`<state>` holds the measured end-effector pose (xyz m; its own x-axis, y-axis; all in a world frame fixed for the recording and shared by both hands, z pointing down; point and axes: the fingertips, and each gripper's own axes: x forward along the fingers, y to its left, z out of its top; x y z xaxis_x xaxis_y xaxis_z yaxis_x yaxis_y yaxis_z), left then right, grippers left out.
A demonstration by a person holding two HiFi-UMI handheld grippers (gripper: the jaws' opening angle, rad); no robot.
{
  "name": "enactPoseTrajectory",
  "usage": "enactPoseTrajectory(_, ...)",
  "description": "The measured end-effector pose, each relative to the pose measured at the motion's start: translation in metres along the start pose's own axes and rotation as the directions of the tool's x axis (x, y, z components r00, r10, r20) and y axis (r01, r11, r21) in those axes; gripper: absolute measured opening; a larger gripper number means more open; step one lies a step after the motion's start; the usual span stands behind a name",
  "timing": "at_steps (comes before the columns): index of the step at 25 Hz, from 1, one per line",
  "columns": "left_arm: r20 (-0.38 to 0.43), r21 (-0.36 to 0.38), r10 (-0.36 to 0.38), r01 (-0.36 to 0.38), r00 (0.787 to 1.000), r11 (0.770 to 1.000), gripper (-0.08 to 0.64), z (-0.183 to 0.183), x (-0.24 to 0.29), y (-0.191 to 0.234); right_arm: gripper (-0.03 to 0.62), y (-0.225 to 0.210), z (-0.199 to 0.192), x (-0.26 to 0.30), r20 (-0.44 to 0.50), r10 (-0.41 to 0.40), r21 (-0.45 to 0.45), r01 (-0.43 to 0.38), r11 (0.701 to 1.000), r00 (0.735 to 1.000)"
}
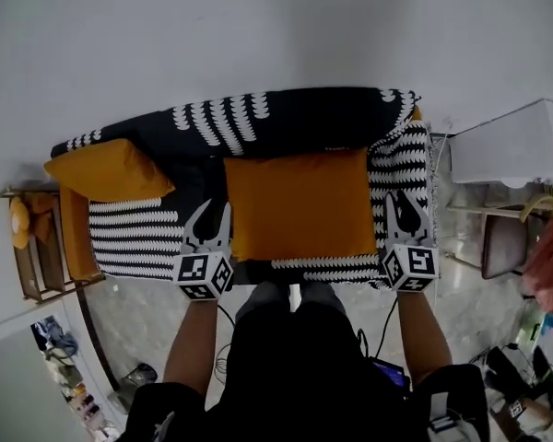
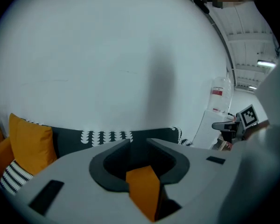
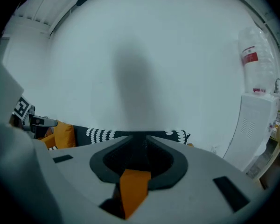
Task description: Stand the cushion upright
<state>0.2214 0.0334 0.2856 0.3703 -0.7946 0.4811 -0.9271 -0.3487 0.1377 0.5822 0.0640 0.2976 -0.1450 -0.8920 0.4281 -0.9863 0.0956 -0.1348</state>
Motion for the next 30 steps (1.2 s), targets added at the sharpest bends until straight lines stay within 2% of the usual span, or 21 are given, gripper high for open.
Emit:
enactPoseTrajectory(6,-0.095,-0.018,0.005,-0.007,0.995,1.000,0.137,-0.048,0.019,0.022,0.106,0.011,-0.051,0.039,-0.119,-0.012,-0.003,0.012,1.000,0.993)
enactPoseTrajectory(13,-0.199,-0.034,0.013,-0.021,0.980,0.999,0.154,-0.120,0.064,0.057,0.111,0.001,-0.130,0.077,-0.263,-0.045,-0.025,0.040,0.999,0.964)
enactPoseTrajectory(20,-0.324,-0.073,0.032,-0.059,0.945,0.996,0.210,-0.205,0.099,0.076,0.154,-0.018,-0.206,0.114,-0.415,-0.047,-0.068,0.021,0.997,0.908)
enactPoseTrajectory(25,-0.375,-0.065,0.073,-0.105,0.924,0.992,0.294,-0.249,0.126,0.105,0.187,-0.029,-0.261,0.146,-0.493,-0.060,-0.068,0.030,0.997,0.868)
enactPoseTrajectory(28,-0.422,-0.082,0.062,-0.107,0.904,0.991,0.324,-0.279,0.138,0.112,0.213,-0.039,-0.289,0.151,-0.537,-0.077,-0.063,0.052,0.997,0.840)
enactPoseTrajectory(30,-0.445,-0.095,0.047,-0.100,0.894,0.990,0.345,-0.296,0.143,0.113,0.257,-0.045,-0.305,0.151,-0.560,-0.084,-0.046,0.070,0.996,0.824)
